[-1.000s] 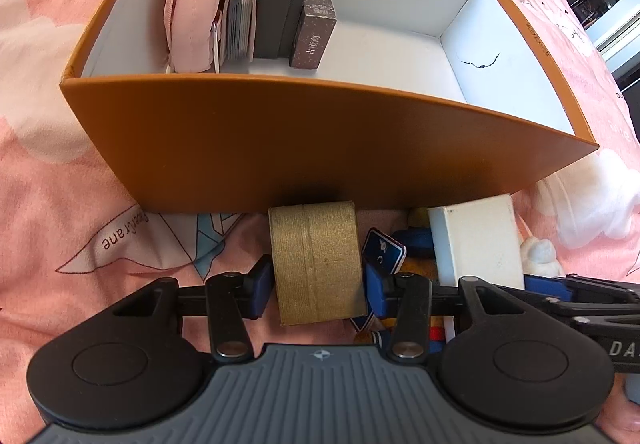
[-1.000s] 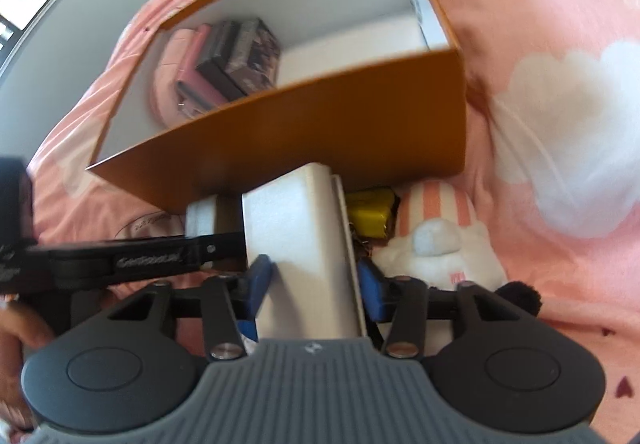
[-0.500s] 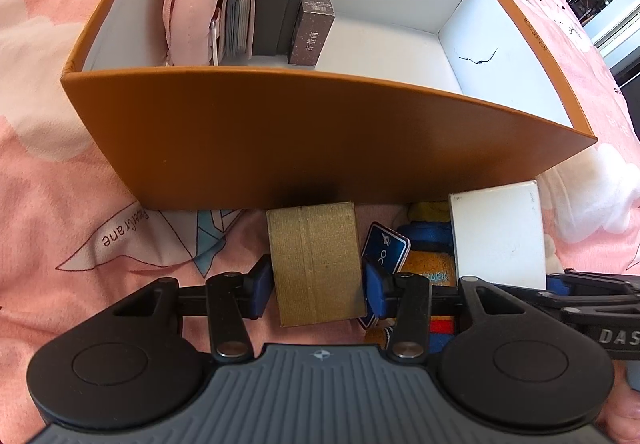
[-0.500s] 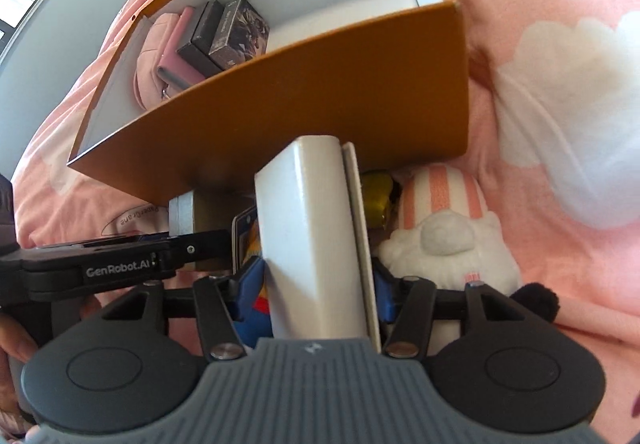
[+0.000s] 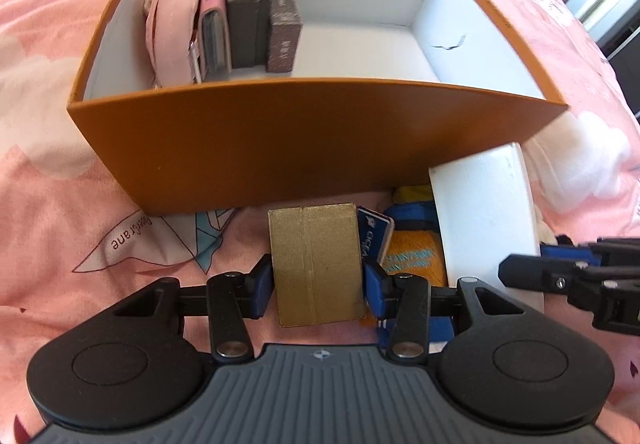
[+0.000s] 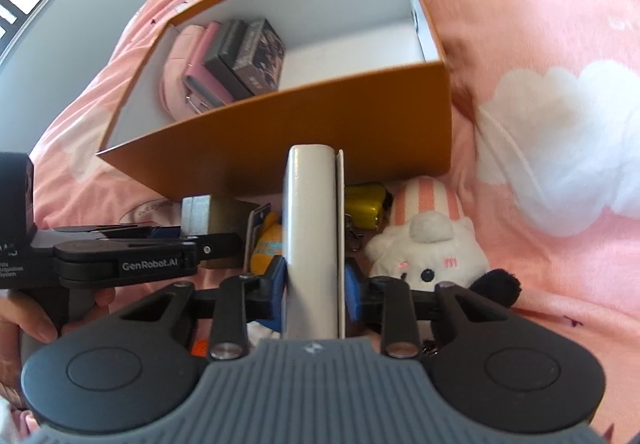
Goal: Organize objects
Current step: 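Lift both items over the box rim and lower them inside, then lay the white glasses case flat and open the right tool while the left tool holds the cube, then roll the left tool and carry the cardboard cube toward the box corner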
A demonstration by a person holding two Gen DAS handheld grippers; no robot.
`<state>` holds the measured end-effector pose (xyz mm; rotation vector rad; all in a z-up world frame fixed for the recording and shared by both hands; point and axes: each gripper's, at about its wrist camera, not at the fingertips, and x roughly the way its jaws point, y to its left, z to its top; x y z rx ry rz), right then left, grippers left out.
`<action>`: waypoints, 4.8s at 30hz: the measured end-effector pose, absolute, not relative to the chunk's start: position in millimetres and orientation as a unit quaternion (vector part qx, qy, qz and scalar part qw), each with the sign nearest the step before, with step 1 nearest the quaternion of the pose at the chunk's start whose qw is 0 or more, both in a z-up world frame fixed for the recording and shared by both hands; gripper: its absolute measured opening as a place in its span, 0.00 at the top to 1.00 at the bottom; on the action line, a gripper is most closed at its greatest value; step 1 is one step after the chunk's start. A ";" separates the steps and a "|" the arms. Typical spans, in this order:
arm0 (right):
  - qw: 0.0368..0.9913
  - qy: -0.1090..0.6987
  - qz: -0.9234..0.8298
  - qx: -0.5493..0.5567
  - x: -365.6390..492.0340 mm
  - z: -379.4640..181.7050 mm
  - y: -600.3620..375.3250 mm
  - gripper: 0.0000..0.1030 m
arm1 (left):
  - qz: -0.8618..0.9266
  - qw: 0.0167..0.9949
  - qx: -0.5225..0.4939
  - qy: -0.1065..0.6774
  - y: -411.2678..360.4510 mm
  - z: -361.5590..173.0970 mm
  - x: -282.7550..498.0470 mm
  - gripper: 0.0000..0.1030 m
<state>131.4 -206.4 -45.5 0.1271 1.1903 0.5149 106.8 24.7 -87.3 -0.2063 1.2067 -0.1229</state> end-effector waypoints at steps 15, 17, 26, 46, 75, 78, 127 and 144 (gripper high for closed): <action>0.827 0.493 0.265 0.054 131.1 29.1 -211.8 0.70 | -0.141 0.850 -0.077 0.501 11.3 -4.2 93.1 0.49; 0.831 0.483 0.270 0.052 134.4 41.4 -211.6 0.70 | -0.149 0.855 -0.082 0.490 12.7 9.6 95.4 0.49; 0.862 0.431 0.264 0.046 180.3 83.9 -202.7 0.70 | -0.138 0.872 -0.109 0.457 25.6 34.0 145.9 0.49; 0.843 0.511 0.170 -0.016 303.3 -23.9 -147.7 0.70 | -0.092 0.841 -0.142 0.513 35.8 -35.1 222.9 0.49; 0.819 0.486 0.104 -0.286 301.7 -52.9 -102.7 0.69 | -0.083 0.835 -0.152 0.522 40.5 -44.4 231.6 0.49; 0.807 0.495 0.107 -0.303 300.1 -61.5 -97.6 0.68 | -0.079 0.836 -0.150 0.521 43.2 -44.4 230.9 0.49; 0.797 0.595 0.097 0.048 314.2 -77.4 -132.5 1.00 | -0.085 0.838 -0.139 0.521 38.2 -39.7 247.5 0.49; 0.854 0.453 0.221 -0.128 295.3 14.2 -167.0 0.92 | -0.223 0.842 0.144 0.469 -42.5 -35.2 304.5 0.49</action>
